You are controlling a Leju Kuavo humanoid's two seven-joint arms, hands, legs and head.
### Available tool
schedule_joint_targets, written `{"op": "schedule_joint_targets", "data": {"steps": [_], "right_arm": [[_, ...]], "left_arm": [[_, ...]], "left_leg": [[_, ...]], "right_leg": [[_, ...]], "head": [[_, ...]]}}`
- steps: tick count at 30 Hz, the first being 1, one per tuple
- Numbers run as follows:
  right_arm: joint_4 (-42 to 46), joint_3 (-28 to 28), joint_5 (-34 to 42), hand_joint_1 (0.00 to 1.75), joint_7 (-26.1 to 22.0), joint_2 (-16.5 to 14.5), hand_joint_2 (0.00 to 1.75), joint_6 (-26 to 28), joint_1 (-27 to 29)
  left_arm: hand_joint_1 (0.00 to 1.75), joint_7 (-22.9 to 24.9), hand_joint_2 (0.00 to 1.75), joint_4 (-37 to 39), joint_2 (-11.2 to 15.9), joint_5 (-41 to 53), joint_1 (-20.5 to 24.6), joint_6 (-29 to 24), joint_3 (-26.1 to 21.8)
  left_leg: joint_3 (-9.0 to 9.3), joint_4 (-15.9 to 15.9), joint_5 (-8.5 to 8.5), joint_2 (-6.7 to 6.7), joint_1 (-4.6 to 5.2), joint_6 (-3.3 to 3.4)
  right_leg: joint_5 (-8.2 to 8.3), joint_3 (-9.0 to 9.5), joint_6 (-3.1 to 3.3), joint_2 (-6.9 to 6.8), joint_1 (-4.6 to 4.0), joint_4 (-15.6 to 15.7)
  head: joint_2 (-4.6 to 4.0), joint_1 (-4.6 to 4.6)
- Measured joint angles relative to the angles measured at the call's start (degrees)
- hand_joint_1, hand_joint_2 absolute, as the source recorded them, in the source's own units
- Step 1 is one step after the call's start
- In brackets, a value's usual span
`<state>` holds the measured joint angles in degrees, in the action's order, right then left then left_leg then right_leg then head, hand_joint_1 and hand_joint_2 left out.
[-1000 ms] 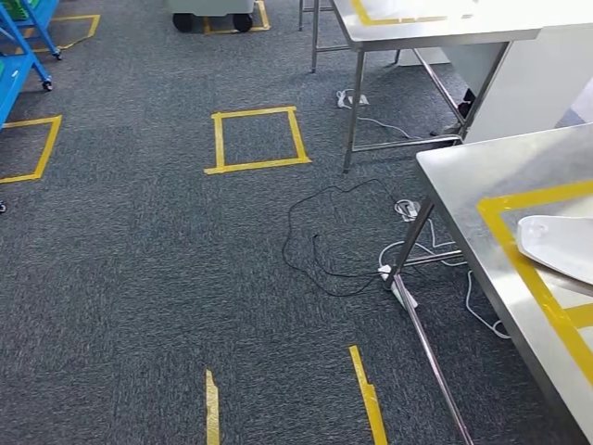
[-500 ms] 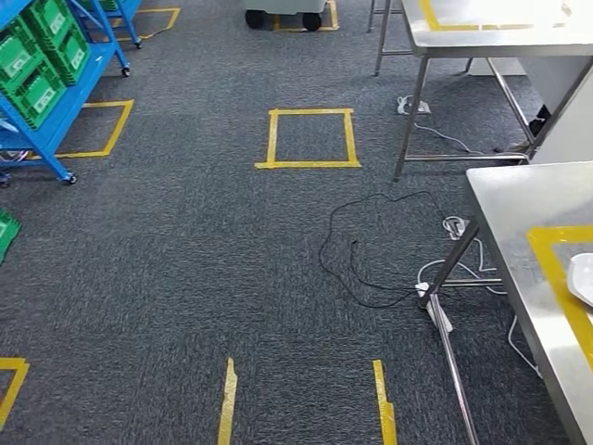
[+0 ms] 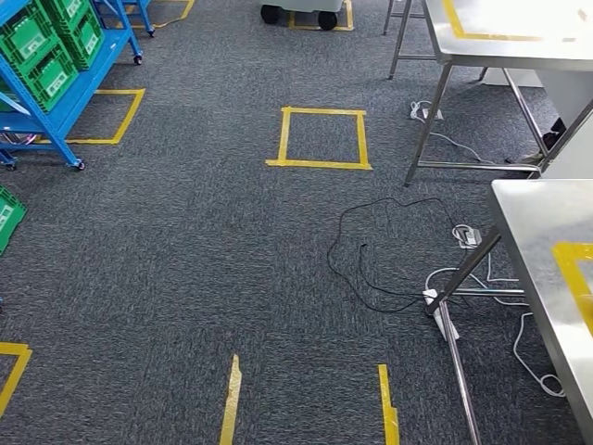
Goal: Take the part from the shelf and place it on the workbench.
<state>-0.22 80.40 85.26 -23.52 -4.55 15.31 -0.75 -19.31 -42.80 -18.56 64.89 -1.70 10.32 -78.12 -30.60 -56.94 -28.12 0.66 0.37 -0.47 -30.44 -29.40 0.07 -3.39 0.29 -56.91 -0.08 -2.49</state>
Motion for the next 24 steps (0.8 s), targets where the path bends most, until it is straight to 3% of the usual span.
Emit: {"op": "schedule_joint_targets", "data": {"steps": [5,9,10,12,14,15,16,18,19,20,24], "right_arm": [[0.00,-0.13,0.01,0.00,-0.02,-0.06,0.00,0.01,0.00],[0.00,-0.30,0.02,0.00,-0.14,-0.24,0.00,0.02,-0.02],[0.00,-0.33,0.02,0.00,-0.20,-0.26,0.00,0.02,-0.09],[0.00,-0.38,0.02,0.00,-0.31,-0.26,0.00,0.02,-0.11],[0.00,-0.40,0.02,0.00,-0.33,-0.26,0.00,0.02,0.17],[0.00,-0.40,0.02,0.00,-0.33,-0.26,0.00,0.02,0.33],[0.00,-0.40,0.02,0.00,-0.33,-0.26,0.00,0.02,0.44],[0.00,-0.42,0.02,0.00,-0.32,-0.26,0.00,0.01,0.56],[0.01,-0.42,0.02,0.00,-0.32,-0.30,0.00,0.01,0.56],[0.01,-0.43,0.02,0.00,-0.32,-0.33,0.00,0.00,0.52],[0.02,-0.44,0.01,0.00,-0.31,-0.37,0.00,0.08,0.90]], "left_arm": [[0.00,-0.25,0.00,0.09,0.05,-0.66,0.00,-0.85,0.41],[0.00,-0.30,0.00,0.09,0.07,-0.70,-0.12,-1.17,0.84],[0.00,-0.34,0.00,0.09,0.04,-0.67,-0.17,-1.26,1.03],[0.00,-0.42,0.00,0.09,0.02,-0.67,-0.26,-1.41,1.62],[0.00,-0.43,0.00,0.09,0.03,-0.81,-0.37,-1.62,2.16],[0.00,-0.43,0.00,0.09,0.04,-0.96,-0.47,-1.73,2.33],[0.00,-0.43,0.00,0.09,0.04,-1.09,-0.60,-1.80,2.45],[0.00,-0.43,0.00,0.09,0.05,-1.36,-0.83,-1.89,2.76],[0.00,-0.43,0.00,0.09,0.08,-1.50,-0.88,-1.93,2.98],[0.00,-0.41,0.00,0.09,0.13,-1.65,-0.91,-1.97,3.21],[0.00,-0.34,0.00,0.09,0.26,-2.17,-1.00,-2.33,3.87]], "left_leg": [[-0.12,-0.38,-0.38,0.11,0.43,1.17],[0.80,1.13,-0.68,-0.27,0.17,2.94],[1.28,1.45,-0.78,-0.42,0.04,3.29],[1.91,1.64,-1.01,-0.70,-0.04,3.56],[2.30,1.61,-1.41,-1.06,-0.02,3.38],[2.63,1.59,-1.63,-1.22,-0.05,3.13],[3.14,1.56,-1.93,-1.34,-0.15,2.79],[4.49,1.55,-2.81,-1.49,-0.43,1.88],[4.99,1.45,-3.27,-1.54,-0.51,1.41],[5.17,1.34,-3.60,-1.58,-0.52,0.99],[4.11,-0.75,-3.25,-1.50,-0.51,-0.20]], "right_leg": [[0.28,0.65,-1.44,-0.05,0.44,0.53],[0.89,0.14,-2.73,0.53,0.73,-1.81],[-0.11,-0.86,-2.79,1.24,0.77,-3.65],[-3.46,-4.69,-2.70,2.79,0.83,-10.08],[-5.59,-8.61,-2.67,3.27,0.86,-15.94],[-5.10,-9.40,-2.68,3.30,0.88,-16.47],[-3.39,-9.04,-2.69,3.30,0.93,-14.85],[1.30,-6.22,-2.91,3.47,1.12,-8.08],[2.29,-4.89,-2.94,3.65,1.11,-4.92],[2.52,-3.98,-2.66,3.82,1.04,-3.06],[1.19,-2.64,-0.69,3.76,0.74,-1.83]], "head": [[-0.01,-0.05],[-0.01,0.02],[-0.01,0.16],[-0.02,0.45],[-0.01,0.55],[-0.01,0.57],[-0.01,0.56],[-0.01,0.63],[-0.02,0.72],[-0.02,0.83],[-0.01,0.54]]}}
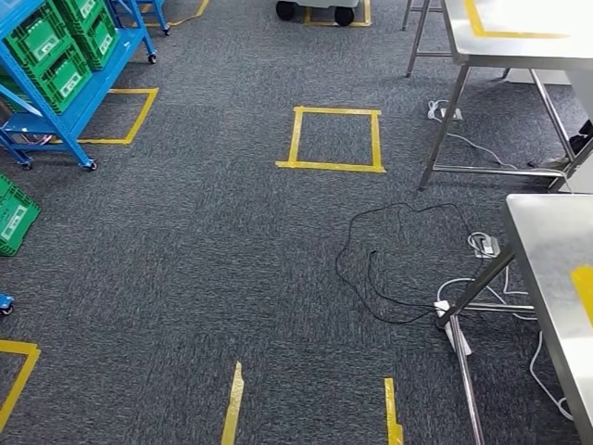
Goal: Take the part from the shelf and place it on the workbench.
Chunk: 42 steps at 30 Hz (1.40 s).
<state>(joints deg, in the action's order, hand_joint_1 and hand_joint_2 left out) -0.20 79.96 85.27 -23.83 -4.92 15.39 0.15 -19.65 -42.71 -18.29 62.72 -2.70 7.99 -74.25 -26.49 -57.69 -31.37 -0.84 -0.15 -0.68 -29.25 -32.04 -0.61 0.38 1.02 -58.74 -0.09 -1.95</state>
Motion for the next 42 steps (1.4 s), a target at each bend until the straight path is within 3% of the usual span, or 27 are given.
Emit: {"op": "schedule_joint_targets", "data": {"steps": [2,4,6,7,8,10,12,15,17,18,20,21,22,23,25,27,29,32,34,36,39,40,41,42], "right_arm": [[-0.01,-0.01,-0.01,0.00,-0.02,0.00,0.00,0.04,0.02],[-0.02,-0.01,-0.01,0.00,-0.02,0.00,0.00,0.02,-0.07],[-0.02,-0.01,-0.02,0.00,-0.02,0.00,0.00,0.00,-0.07],[-0.02,-0.01,-0.02,0.00,-0.02,0.00,0.00,0.00,-0.06],[-0.02,-0.01,-0.03,0.00,-0.04,0.00,0.00,0.00,-0.06],[-0.02,-0.01,-0.03,0.00,-0.09,-0.03,0.00,0.00,-0.09],[-0.02,-0.01,-0.03,0.00,-0.18,-0.08,0.00,-0.01,-0.23],[-0.02,-0.01,-0.05,0.00,-0.26,-0.11,0.00,-0.04,-0.47],[-0.02,-0.01,-0.05,0.00,-0.33,-0.10,0.00,-0.04,-0.71],[-0.02,-0.01,-0.05,0.00,-0.36,-0.10,0.00,-0.05,-0.77],[-0.02,-0.01,-0.05,0.00,-0.37,-0.09,0.00,-0.05,-0.74],[-0.02,-0.01,-0.05,0.00,-0.37,-0.09,0.00,-0.05,-0.68],[-0.02,-0.01,-0.05,0.00,-0.37,-0.09,0.00,-0.06,-0.63],[-0.02,-0.01,-0.05,0.00,-0.37,-0.09,0.00,-0.05,-0.61],[-0.02,-0.01,-0.07,0.00,-0.36,-0.09,0.00,-0.01,-0.61],[-0.02,-0.01,-0.16,0.00,-0.33,-0.09,0.00,0.44,-0.66],[-0.02,-0.01,-0.31,0.00,-0.26,-0.09,0.00,1.21,-0.59],[-0.01,-0.01,-0.45,0.00,-0.10,-0.21,0.00,1.86,-0.45],[0.00,0.00,-0.61,0.00,0.03,-0.38,0.00,2.02,-0.54],[0.00,0.03,-0.81,0.00,0.16,-0.44,0.00,2.28,-0.65],[0.00,0.15,-1.26,0.00,0.42,-0.43,0.00,2.83,-0.76],[0.00,0.19,-1.50,0.00,0.47,-0.42,0.00,3.04,-0.74],[0.00,0.21,-1.72,0.00,0.50,-0.42,0.00,3.27,-0.71],[0.00,0.23,-1.90,0.00,0.53,-0.42,0.00,3.46,-0.69]], "left_arm": [[0.00,0.00,0.00,0.01,0.04,-0.21,0.00,-0.16,0.30],[0.00,0.01,0.00,0.03,0.04,-0.40,-0.06,-0.33,0.46],[0.00,0.09,0.00,0.04,0.07,-0.92,-0.24,-0.65,0.78],[0.00,0.16,0.00,0.04,0.08,-1.44,-0.36,-0.97,1.04],[0.00,0.29,0.00,0.04,0.11,-2.17,-0.50,-1.35,1.39],[0.00,0.69,0.00,0.04,0.26,-3.93,-0.89,-2.12,2.25],[0.00,1.23,0.00,0.03,0.40,-5.76,-1.37,-2.61,3.45],[0.00,1.72,0.00,-0.01,0.48,-7.25,-2.04,-2.84,5.29],[0.00,2.32,0.00,-0.04,0.51,-8.46,-2.40,-3.09,6.40],[0.00,2.81,0.00,-0.05,0.52,-9.34,-2.57,-3.34,7.11],[0.00,3.61,0.00,-0.08,0.56,-10.71,-2.90,-3.81,8.62],[0.00,3.81,0.00,-0.09,0.58,-11.05,-3.10,-3.94,9.28],[0.00,3.90,0.00,-0.10,0.60,-11.20,-3.31,-3.99,9.76],[0.00,3.96,0.00,-0.11,0.61,-11.29,-3.51,-4.03,10.16],[0.00,4.04,0.00,-0.13,0.64,-11.56,-3.83,-4.03,10.87],[0.00,4.38,0.00,-0.22,0.72,-12.27,-4.10,-4.05,11.61],[0.00,5.04,0.00,-0.52,0.80,-13.50,-4.62,-4.14,12.65],[0.00,5.96,0.00,-1.24,0.93,-15.25,-5.68,-4.34,14.61],[0.00,6.45,0.00,-1.90,0.93,-16.20,-6.30,-4.49,15.89],[0.00,6.97,0.00,-2.44,0.81,-17.21,-6.88,-4.60,17.25],[0.00,7.77,0.00,-2.85,0.74,-18.75,-7.85,-4.63,19.29],[0.00,8.00,0.00,-2.99,0.72,-19.32,-8.19,-4.63,19.92],[0.00,8.17,0.00,-3.15,0.69,-19.90,-8.51,-4.64,20.56],[0.00,8.35,0.00,-3.32,0.66,-20.44,-8.78,-4.65,21.17]], "left_leg": [[-3.58,-5.96,0.54,0.24,-0.09,-0.53],[-8.68,-12.77,-1.45,0.40,-0.09,-0.78],[-12.44,-15.67,-4.25,0.40,-0.06,-0.69],[-13.33,-15.09,-4.24,0.40,0.00,-0.45],[-13.32,-12.94,-2.54,0.40,0.12,-0.04],[-12.14,-6.70,3.65,0.43,0.75,1.15],[-11.31,-2.94,7.04,0.55,1.46,1.94],[-10.56,-1.75,7.01,0.49,1.79,2.16],[-9.35,-0.55,6.88,0.49,1.53,2.57],[-8.87,-0.21,6.69,0.53,1.39,2.79],[-8.33,-0.11,6.05,0.54,1.33,3.12],[-8.02,-0.11,5.69,0.48,1.31,3.13],[-7.61,-0.12,5.34,0.41,1.28,3.05],[-7.07,-0.13,4.95,0.33,1.22,2.91],[-5.96,-0.27,4.08,0.24,1.17,2.37],[-5.59,-0.58,3.44,0.14,1.25,1.76],[-5.72,-0.77,3.28,0.10,1.37,2.23],[-5.59,-0.53,3.35,0.12,1.66,3.01],[-4.16,2.05,4.34,0.15,1.72,3.56],[-1.98,5.63,5.81,0.10,1.25,4.21],[-1.09,6.75,6.20,-0.45,0.50,3.60],[-1.11,6.49,5.96,-0.82,0.25,3.08],[-1.14,6.10,5.66,-1.28,-0.07,2.50],[-1.24,5.45,5.26,-1.83,-0.51,1.78]], "right_leg": [[-0.57,1.40,0.64,-0.26,0.03,0.63],[-1.40,2.83,1.14,-0.48,-0.18,1.10],[-2.45,4.36,1.36,-0.50,-0.48,1.25],[-3.10,5.25,1.41,-0.47,-0.67,1.28],[-3.76,6.13,1.42,-0.43,-0.85,1.30],[-5.12,7.57,1.41,-0.44,-1.13,1.35],[-6.28,8.16,1.13,-0.48,-1.18,1.40],[-7.32,8.94,0.27,-0.66,-0.90,2.07],[-8.80,8.38,-0.25,-0.62,-0.91,-0.01],[-10.16,6.71,-0.48,-0.56,-0.86,-3.09],[-12.61,1.35,-1.00,-0.48,-0.70,-10.96],[-12.66,-0.97,-1.23,-0.48,-0.57,-13.56],[-11.48,-2.33,-1.42,-0.48,-0.47,-14.12],[-9.14,-2.59,-1.57,-0.49,-0.37,-12.55],[-3.72,-1.01,-1.72,-0.45,-0.25,-5.84],[-1.41,0.68,-1.29,-0.28,-0.27,-1.09],[-1.45,1.19,-0.76,-0.12,-0.33,-0.20],[-1.13,1.46,-1.01,-0.11,0.02,0.49],[-0.84,2.22,-1.21,-0.33,0.00,1.57],[-1.98,2.07,-1.24,-0.41,-0.27,0.53],[-6.16,-2.19,-2.06,-0.25,0.16,-7.96],[-6.47,-3.26,-2.54,-0.27,0.52,-9.85],[-5.75,-3.40,-3.10,-0.27,0.93,-9.88],[-4.13,-2.47,-3.77,-0.13,1.43,-7.95]], "head": [[0.00,-0.15],[0.00,-0.22],[0.00,-0.22],[0.00,-0.22],[0.00,-0.22],[0.00,-0.14],[0.01,-0.18],[0.01,-0.33],[0.01,-0.27],[0.00,-0.22],[0.00,-0.22],[0.00,-0.23],[0.00,-0.25],[0.00,-0.23],[0.00,-0.20],[0.00,-0.24],[0.00,-0.32],[0.00,-0.39],[0.00,-0.50],[0.00,-0.36],[0.00,-0.19],[0.00,-0.20],[0.00,-0.22],[0.00,-0.22]]}}
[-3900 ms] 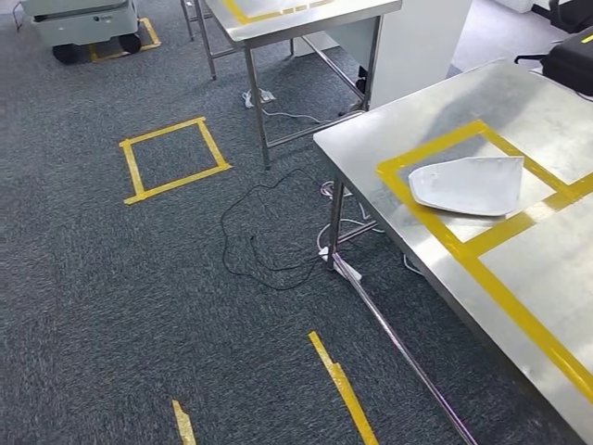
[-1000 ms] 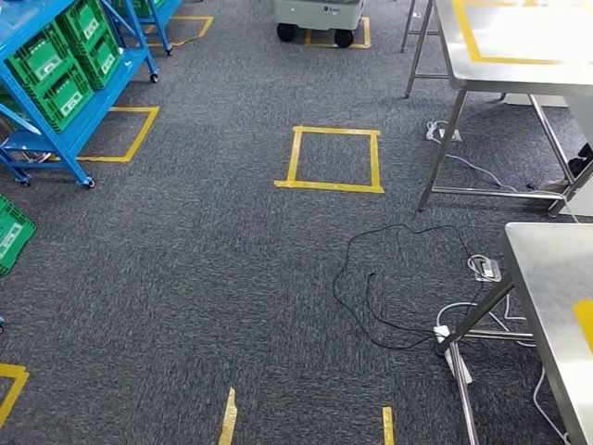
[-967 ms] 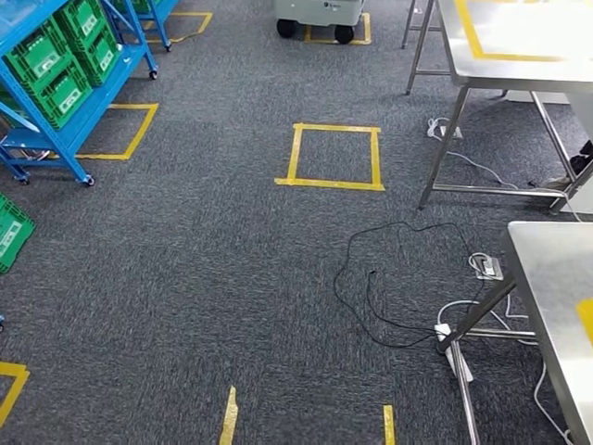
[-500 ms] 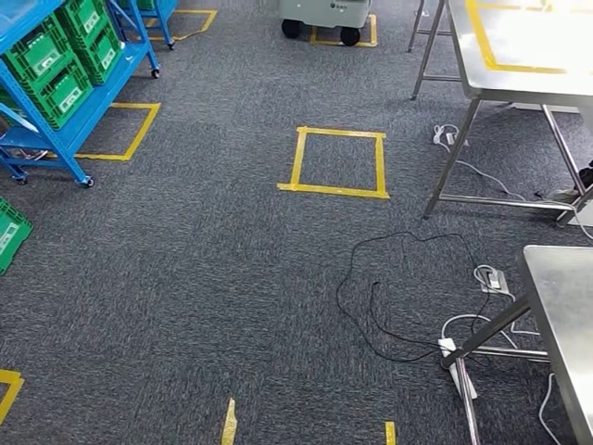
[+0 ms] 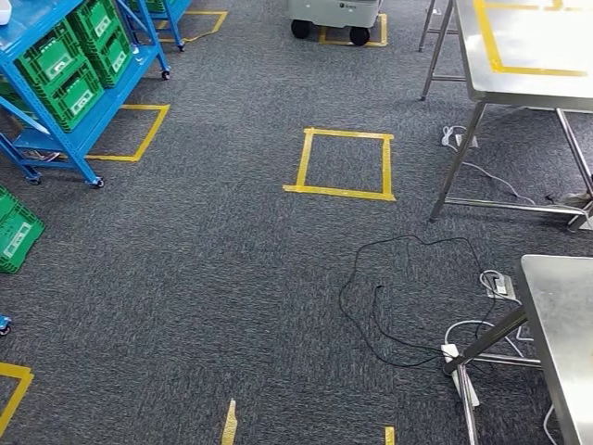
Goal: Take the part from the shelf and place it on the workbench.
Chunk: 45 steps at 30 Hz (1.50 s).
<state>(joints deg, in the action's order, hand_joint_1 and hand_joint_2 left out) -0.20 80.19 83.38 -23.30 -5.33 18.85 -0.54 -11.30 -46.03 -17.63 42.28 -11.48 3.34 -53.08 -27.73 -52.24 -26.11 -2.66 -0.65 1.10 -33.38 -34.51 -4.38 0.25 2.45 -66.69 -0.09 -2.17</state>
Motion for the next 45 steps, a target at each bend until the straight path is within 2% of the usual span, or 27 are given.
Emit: {"op": "schedule_joint_targets", "data": {"steps": [2,3,4,5,6,7,9,10,12,14,16,18,20,22,23,25,27,29,31,33,34,36,38,40,42,44,45], "right_arm": [[0.04,0.01,-0.21,0.00,0.06,-0.10,0.00,0.22,-0.02],[0.08,0.03,-0.34,0.00,0.09,-0.16,0.00,0.29,-0.04],[0.12,0.04,-0.45,0.00,0.15,-0.22,0.00,0.38,-0.02],[0.15,0.06,-0.58,0.00,0.19,-0.27,0.00,0.45,0.05],[0.15,0.09,-0.69,0.00,0.21,-0.22,0.00,0.53,0.12],[0.15,0.14,-0.76,0.00,0.24,-0.21,0.00,0.58,0.15],[0.14,0.28,-0.89,0.00,0.22,-0.20,0.00,0.74,0.09],[0.13,0.34,-0.91,0.00,0.21,-0.20,0.00,0.83,0.06],[0.10,0.38,-0.91,0.00,0.19,-0.20,0.00,1.00,0.17],[0.09,0.38,-0.93,0.00,0.20,-0.20,0.00,1.11,0.29],[0.09,0.39,-0.98,0.00,0.19,-0.20,0.00,1.15,0.24],[0.10,0.40,-1.04,0.00,0.16,-0.28,0.00,1.15,0.13],[0.14,0.40,-1.05,0.00,0.15,-0.39,0.00,1.16,0.03],[0.15,0.40,-1.05,0.00,0.15,-0.42,0.00,1.16,-0.09],[0.15,0.41,-1.07,0.00,0.15,-0.41,0.00,1.16,-0.20],[0.15,0.43,-1.08,0.00,0.10,-0.40,0.00,1.16,-0.32],[0.15,0.44,-1.08,0.00,0.11,-0.36,0.00,1.16,-0.05],[0.14,0.44,-1.11,0.00,0.15,-0.25,0.00,1.14,0.30],[0.13,0.44,-1.23,0.00,0.15,-0.14,0.00,1.11,0.42],[0.11,0.44,-1.37,0.00,0.14,-0.08,0.00,1.13,0.41],[0.11,0.44,-1.46,0.00,0.13,-0.07,0.00,1.14,0.40],[0.11,0.44,-1.62,0.00,0.14,-0.07,0.00,1.15,0.40],[0.12,0.44,-1.76,0.00,0.15,-0.09,0.00,1.13,0.35],[0.14,0.44,-1.87,0.00,0.14,-0.11,0.00,1.13,0.33],[0.14,0.45,-1.91,0.00,0.14,-0.10,0.00,1.11,0.50],[0.13,0.46,-1.91,0.00,0.15,-0.10,0.00,1.10,0.65],[0.13,0.46,-1.91,0.00,0.15,-0.11,0.00,1.11,0.64]], "left_arm": [[0.00,0.52,0.00,-0.45,0.01,-0.94,-0.38,-0.07,1.14],[0.00,0.81,0.00,-0.74,0.04,-1.39,-0.50,-0.10,1.68],[0.00,1.10,0.00,-1.08,0.07,-1.86,-0.66,-0.16,2.21],[0.00,1.34,0.00,-1.37,0.09,-2.24,-0.81,-0.20,2.65],[0.00,1.52,0.00,-1.53,0.05,-2.54,-0.99,-0.23,3.01],[0.00,1.73,0.00,-1.63,-0.01,-2.80,-1.23,-0.26,3.27],[0.00,2.10,0.00,-1.76,-0.14,-3.28,-1.75,-0.37,3.85],[0.00,2.22,0.00,-1.87,-0.21,-3.50,-1.93,-0.44,4.23],[0.00,2.39,0.00,-2.13,-0.25,-3.80,-2.08,-0.62,4.98],[0.00,2.51,0.00,-2.28,-0.25,-3.90,-2.34,-0.73,5.53],[0.00,2.53,0.00,-2.40,-0.28,-3.90,-2.72,-0.78,5.80],[0.00,2.54,0.00,-2.63,-0.27,-3.89,-2.90,-0.80,5.86],[0.00,2.55,0.00,-2.99,-0.26,-3.89,-2.89,-0.87,6.01],[0.00,2.56,0.00,-3.26,-0.32,-3.90,-2.99,-0.92,6.14],[0.00,2.56,0.00,-3.32,-0.40,-3.90,-3.13,-0.92,6.15],[0.00,2.57,0.00,-3.38,-0.54,-3.90,-3.30,-0.91,6.24],[0.00,2.63,0.00,-3.45,-0.57,-4.00,-3.28,-0.91,6.56],[0.00,2.82,0.00,-3.50,-0.56,-4.37,-3.31,-1.00,6.92],[0.00,3.01,0.00,-3.52,-0.57,-4.72,-3.35,-1.11,7.10],[0.00,3.06,0.00,-3.52,-0.56,-4.91,-3.31,-1.16,7.17],[0.00,3.07,0.00,-3.54,-0.53,-4.97,-3.28,-1.17,7.22],[0.00,3.10,0.00,-3.56,-0.47,-5.07,-3.35,-1.23,7.32],[0.00,3.15,0.00,-3.57,-0.43,-5.12,-3.51,-1.34,7.36],[0.00,3.18,0.00,-3.67,-0.41,-5.13,-3.51,-1.59,7.44],[0.00,3.20,0.00,-3.76,-0.40,-5.15,-3.44,-1.86,7.59],[0.00,3.21,0.00,-3.78,-0.38,-5.15,-3.44,-1.98,7.64],[0.00,3.22,0.00,-3.78,-0.38,-5.16,-3.46,-2.00,7.62]], "left_leg": [[-0.72,-2.22,-1.27,-1.22,-0.89,-1.75],[-1.30,-3.63,-1.98,-1.80,-1.15,-2.50],[-1.83,-4.67,-2.52,-2.23,-1.29,-3.03],[-2.19,-5.21,-2.83,-2.56,-1.27,-3.26],[-2.34,-5.40,-2.87,-2.86,-1.37,-3.31],[-2.43,-5.39,-2.89,-2.86,-1.52,-3.33],[-3.56,-7.75,-4.43,-1.11,-1.64,-3.18],[-4.87,-10.54,-6.11,0.32,-1.60,-3.04],[-8.57,-18.25,-10.15,2.20,-1.21,-2.52],[-10.64,-22.73,-11.35,2.48,-0.47,-1.59],[-9.10,-19.78,-7.93,2.70,0.70,-0.16],[-6.08,-13.39,-3.81,5.14,2.22,1.82],[-4.31,-9.23,-2.84,7.51,3.39,3.27],[-3.86,-7.41,-3.28,7.04,3.67,3.54],[-3.52,-6.49,-3.12,6.41,3.48,3.26],[-2.81,-4.97,-2.43,4.82,2.86,2.57],[-2.49,-4.52,-2.18,3.16,2.46,2.33],[-2.32,-4.53,-2.25,1.37,2.36,2.27],[-1.86,-4.55,-2.45,-0.47,2.28,1.98],[-1.35,-4.74,-2.86,-2.07,2.27,1.42],[-1.32,-4.96,-3.05,-2.77,2.28,1.11],[-1.74,-5.26,-3.15,-4.01,2.18,0.50],[-2.13,-5.41,-3.13,-4.63,2.01,-0.04],[-3.28,-7.66,-4.58,-2.36,2.00,-0.78],[-6.78,-14.19,-7.83,0.85,1.56,-1.63],[-10.48,-20.54,-9.75,1.98,0.84,-2.26],[-11.08,-21.22,-9.10,2.22,0.51,-2.49]], "right_leg": [[2.24,2.85,-1.44,1.75,0.74,5.31],[2.42,3.65,-1.31,2.67,0.87,6.68],[1.89,3.85,-0.73,3.28,0.78,6.87],[1.49,3.68,0.29,3.32,0.55,6.40],[1.27,3.66,1.38,2.62,0.40,6.07],[1.13,3.65,2.03,1.97,0.24,5.94],[1.12,3.63,2.88,0.67,-0.12,5.89],[1.16,3.65,3.11,-0.03,-0.37,5.95],[1.15,3.79,3.22,-1.62,-1.01,5.99],[1.02,3.98,3.38,-3.18,-1.65,5.96],[0.66,4.55,3.73,-4.45,-2.14,6.02],[0.19,5.20,3.98,-5.60,-2.46,6.33],[-0.05,5.63,3.91,-6.83,-2.59,6.70],[-0.03,6.03,3.63,-8.30,-2.67,7.13],[-0.16,6.02,3.44,-8.01,-2.68,7.11],[-1.59,4.80,2.99,-4.74,-2.56,4.51],[-4.26,1.20,2.52,-1.13,-2.31,-2.06],[-5.13,-2.25,2.05,-0.40,-2.21,-7.20],[-1.77,-2.29,1.69,-0.08,-2.09,-4.99],[2.59,0.51,1.54,2.01,-1.71,2.09],[3.52,1.82,1.76,3.26,-1.54,4.90],[3.45,3.13,2.52,4.55,-1.48,7.16],[3.56,3.60,3.34,3.30,-1.44,7.76],[3.62,3.97,3.94,1.79,-1.22,8.26],[3.36,4.25,4.33,-0.01,-1.17,8.44],[3.00,4.41,4.42,-1.85,-1.14,8.45],[2.81,4.46,4.35,-2.68,-1.09,8.45]], "head": [[0.00,0.23],[0.01,0.44],[0.00,0.47],[0.00,0.37],[0.00,0.12],[-0.01,-0.17],[0.00,-0.53],[0.00,-0.77],[0.00,-1.01],[0.00,-1.00],[0.00,-1.00],[0.00,-0.87],[0.00,-0.75],[0.00,-0.78],[0.00,-0.72],[0.00,-0.54],[0.00,-0.41],[0.00,-0.44],[0.00,-0.44],[0.00,-0.40],[0.00,-0.43],[0.00,-0.42],[0.00,-0.41],[0.00,-0.87],[0.00,-1.37],[0.00,-1.40],[0.00,-1.40]]}}
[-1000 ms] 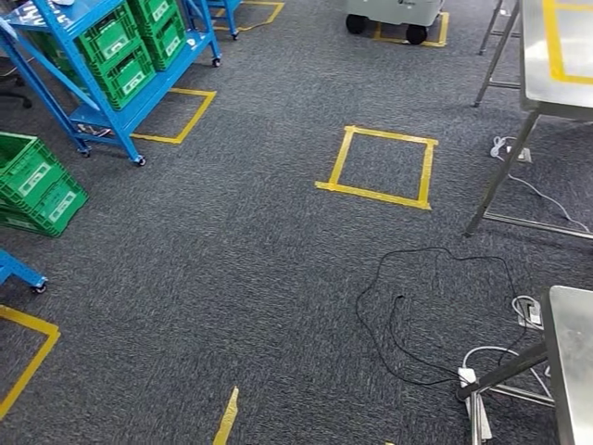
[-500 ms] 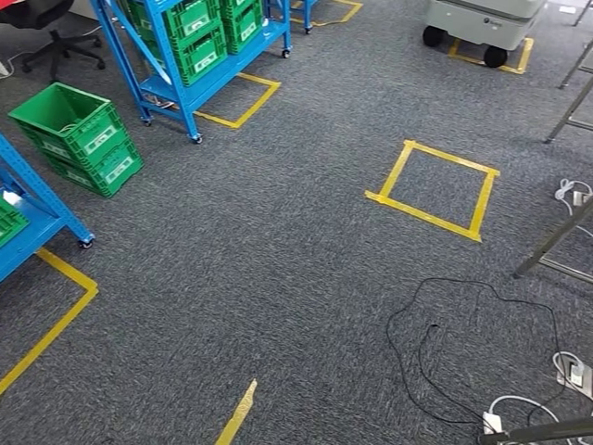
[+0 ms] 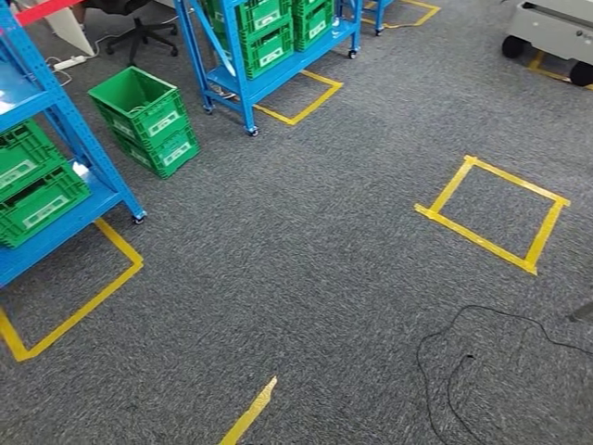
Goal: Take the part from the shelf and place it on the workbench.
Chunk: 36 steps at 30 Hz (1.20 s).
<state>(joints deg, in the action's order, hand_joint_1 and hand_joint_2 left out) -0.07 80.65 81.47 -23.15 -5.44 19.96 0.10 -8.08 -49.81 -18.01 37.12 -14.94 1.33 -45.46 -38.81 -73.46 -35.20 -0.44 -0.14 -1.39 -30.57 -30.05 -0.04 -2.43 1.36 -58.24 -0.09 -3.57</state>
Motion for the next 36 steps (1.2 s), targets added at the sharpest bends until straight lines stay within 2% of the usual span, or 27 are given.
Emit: {"op": "schedule_joint_targets", "data": {"steps": [1,2,4,6,8,10,11,12,14,15,16,17,18,19,20,21,23,24,26,27,28,29,30,31,32,34,36], "right_arm": [[0.01,0.00,-0.01,0.00,0.00,0.00,0.00,0.00,-0.03],[0.01,-0.01,-0.02,0.00,0.00,0.00,0.00,0.00,-0.06],[0.00,-0.01,-0.04,0.00,0.00,0.01,0.00,0.00,-0.08],[-0.02,0.00,-0.08,0.00,-0.01,0.02,0.00,0.00,-0.15],[-0.02,0.00,-0.16,0.00,-0.01,0.02,0.00,0.00,-0.42],[-0.02,0.00,-0.25,0.00,-0.04,0.02,0.00,0.00,-0.79],[-0.02,0.01,-0.29,0.00,-0.06,0.02,0.00,-0.01,-0.86],[-0.02,0.01,-0.32,0.00,-0.08,0.02,0.00,-0.02,-0.81],[-0.02,0.02,-0.38,0.00,-0.07,0.02,0.00,-0.04,-0.45],[-0.02,0.02,-0.38,0.00,-0.05,0.02,0.00,-0.10,-0.27],[-0.02,0.02,-0.38,0.00,-0.05,0.03,0.00,-0.19,-0.17],[-0.03,0.02,-0.32,0.00,-0.06,0.11,0.00,-0.38,-0.13],[-0.04,0.02,-0.22,0.00,-0.07,0.25,0.00,-0.62,-0.11],[-0.07,0.02,-0.10,0.00,-0.08,0.46,0.00,-0.90,-0.08],[-0.09,0.02,0.01,0.00,-0.04,0.69,0.00,-1.23,-0.06],[-0.11,0.02,0.07,0.00,0.02,0.89,0.00,-1.49,-0.04],[-0.13,0.02,0.10,0.00,0.19,1.17,0.00,-1.90,-0.06],[-0.14,0.02,0.09,0.00,0.25,1.36,0.00,-2.02,-0.08],[-0.17,-0.01,0.10,0.00,0.36,1.77,0.00,-2.34,0.02],[-0.20,-0.04,0.12,0.00,0.44,2.01,0.00,-2.54,0.13],[-0.21,-0.08,0.15,0.00,0.54,2.17,0.00,-2.79,0.23],[-0.22,-0.13,0.19,0.00,0.62,2.33,0.00,-3.03,0.30],[-0.22,-0.17,0.24,0.00,0.70,2.45,0.00,-3.21,0.30],[-0.22,-0.20,0.27,0.00,0.75,2.54,0.00,-3.36,0.27],[-0.22,-0.22,0.28,0.00,0.76,2.59,0.00,-3.47,0.24],[-0.22,-0.24,0.21,0.00,0.73,2.65,0.00,-3.58,0.18],[-0.23,-0.26,0.09,0.00,0.62,2.69,0.00,-3.58,0.12]], "left_arm": [[0.00,0.01,0.00,0.00,0.00,-0.01,-0.02,-0.02,-0.02],[0.00,0.01,0.00,-0.01,0.00,-0.01,-0.04,-0.03,-0.03],[0.00,0.01,0.00,-0.03,-0.01,-0.04,0.02,-0.05,0.04],[0.00,0.01,0.00,-0.07,-0.01,-0.21,0.01,-0.09,0.18],[0.00,0.01,0.00,-0.09,-0.03,-0.51,-0.14,-0.16,0.23],[0.00,-0.02,0.00,-0.13,-0.10,-0.84,-0.20,-0.27,0.26],[0.00,-0.04,0.00,-0.15,-0.14,-0.97,-0.17,-0.33,0.34],[0.00,-0.07,0.00,-0.17,-0.16,-1.09,-0.15,-0.41,0.48],[0.00,-0.10,0.00,-0.17,-0.16,-1.29,-0.12,-0.63,0.72],[0.00,-0.13,0.00,-0.17,-0.16,-1.39,-0.13,-0.75,0.78],[0.00,-0.17,0.00,-0.17,-0.16,-1.53,-0.13,-0.91,0.83],[0.00,-0.25,0.00,-0.17,-0.17,-1.68,-0.12,-1.12,0.90],[0.00,-0.36,0.00,-0.14,-0.18,-1.94,-0.10,-1.48,1.04],[0.00,-0.48,0.00,-0.06,-0.18,-2.29,-0.04,-1.98,1.31],[0.00,-0.60,0.00,0.05,-0.16,-2.69,0.00,-2.57,1.69],[0.00,-0.72,0.00,0.21,-0.14,-3.15,0.00,-3.21,2.13],[0.00,-0.91,0.00,0.62,-0.03,-3.94,-0.06,-4.31,2.98],[0.00,-0.98,0.00,0.86,-0.01,-4.28,-0.10,-4.78,3.38],[0.00,-1.03,0.00,1.25,0.07,-4.89,-0.04,-5.76,4.46],[0.00,-1.01,0.00,1.45,0.08,-5.17,0.03,-6.21,5.11],[0.00,-0.93,0.00,1.67,0.15,-5.42,0.10,-6.68,5.77],[0.00,-0.84,0.00,1.90,0.20,-5.63,0.13,-7.05,6.34],[0.00,-0.73,0.00,2.16,0.23,-5.78,0.11,-7.45,6.89],[0.00,-0.62,0.00,2.36,0.25,-5.93,0.03,-7.88,7.42],[0.00,-0.51,0.00,2.48,0.26,-6.07,-0.06,-8.21,7.91],[0.00,-0.18,0.00,2.57,0.28,-6.46,-0.20,-8.63,8.93],[0.00,0.23,0.00,2.50,0.30,-6.75,-0.29,-8.49,9.68]], "left_leg": [[0.58,1.57,1.73,0.28,-0.26,-0.17],[2.17,4.94,4.05,0.88,-0.42,-0.26],[5.80,12.13,7.02,3.36,-0.25,-0.24],[7.16,14.95,7.17,4.63,0.21,0.25],[7.17,15.27,7.14,3.44,0.35,1.10],[7.51,15.80,7.37,2.18,0.19,1.89],[7.69,16.02,7.47,1.56,0.09,2.25],[7.73,16.06,7.42,0.93,0.16,2.52],[7.88,16.06,7.26,-0.68,0.46,2.96],[8.06,16.05,7.13,-1.59,0.63,3.12],[8.33,16.05,7.00,-2.52,0.79,3.21],[8.67,16.05,6.82,-3.41,0.90,3.25],[8.96,16.05,6.62,-4.24,0.96,3.24],[9.15,15.93,6.36,-5.04,1.08,3.11],[9.16,15.85,6.18,-5.77,1.08,2.93],[9.00,15.81,6.09,-6.48,1.00,2.66],[8.72,15.83,6.10,-7.64,0.75,2.05],[8.62,15.63,5.92,-7.07,0.77,1.73],[7.23,12.64,4.09,-3.98,0.79,0.99],[5.58,9.56,2.55,-2.08,0.61,0.56],[3.50,5.89,0.99,-1.02,0.28,0.16],[1.59,2.73,0.04,-0.50,-0.06,-0.17],[0.36,0.97,0.08,-0.18,-0.38,-0.45],[0.20,1.27,1.27,0.09,-0.65,-0.68],[1.12,3.55,3.34,0.47,-0.84,-0.83],[4.58,10.79,7.24,2.80,-0.77,-0.84],[6.54,14.82,8.16,4.52,-0.41,-0.17]], "right_leg": [[-0.24,0.13,-0.15,-0.77,0.09,0.00],[-0.53,0.38,-0.38,-1.50,0.21,0.01],[-1.23,1.09,-1.13,-2.77,0.20,0.00],[-1.68,1.76,-1.87,-3.84,0.02,0.13],[-1.87,2.67,-2.51,-4.79,0.10,0.58],[-3.16,2.57,-2.99,-2.90,0.24,-0.83],[-4.52,1.34,-3.05,-1.22,0.26,-3.33],[-6.12,-0.59,-2.97,0.55,0.18,-7.07],[-8.04,-5.13,-2.67,1.98,-0.10,-14.45],[-7.45,-6.61,-2.46,2.24,-0.28,-15.90],[-5.72,-7.03,-2.19,2.46,-0.47,-15.12],[-3.11,-6.42,-1.84,2.98,-0.63,-12.26],[-0.56,-5.30,-1.43,4.11,-0.77,-8.53],[1.16,-4.04,-1.06,5.61,-0.75,-4.98],[1.99,-2.95,-0.84,6.87,-0.75,-2.44],[2.00,-2.29,-0.70,7.65,-0.76,-1.15],[1.72,-1.57,-0.46,7.01,-0.75,-0.34],[1.80,-1.29,-0.22,6.32,-0.65,0.05],[1.84,-0.55,0.26,4.56,-0.34,0.83],[1.70,-0.23,0.39,3.62,-0.35,1.00],[1.49,0.00,0.47,2.63,-0.35,1.07],[1.26,0.17,0.45,1.69,-0.33,1.07],[0.99,0.38,0.36,0.80,-0.29,1.07],[0.71,0.56,0.21,-0.02,-0.22,1.07],[0.39,0.84,0.01,-0.80,-0.12,1.07],[-0.45,1.58,-0.67,-2.19,-0.11,1.03],[-1.23,2.36,-1.50,-3.34,-0.32,1.05]], "head": [[0.00,-0.01],[0.00,-0.01],[0.00,-0.07],[0.00,-0.05],[0.01,0.01],[0.01,0.33],[0.01,0.56],[0.00,0.81],[0.00,0.95],[0.00,0.96],[0.00,0.96],[0.00,0.97],[0.00,0.97],[0.00,0.95],[0.00,0.94],[0.00,0.92],[0.00,0.95],[0.00,0.90],[0.00,0.48],[0.00,0.24],[0.00,0.08],[0.00,0.10],[0.00,0.07],[0.00,0.08],[0.00,0.07],[0.00,0.01],[0.00,0.08]]}}
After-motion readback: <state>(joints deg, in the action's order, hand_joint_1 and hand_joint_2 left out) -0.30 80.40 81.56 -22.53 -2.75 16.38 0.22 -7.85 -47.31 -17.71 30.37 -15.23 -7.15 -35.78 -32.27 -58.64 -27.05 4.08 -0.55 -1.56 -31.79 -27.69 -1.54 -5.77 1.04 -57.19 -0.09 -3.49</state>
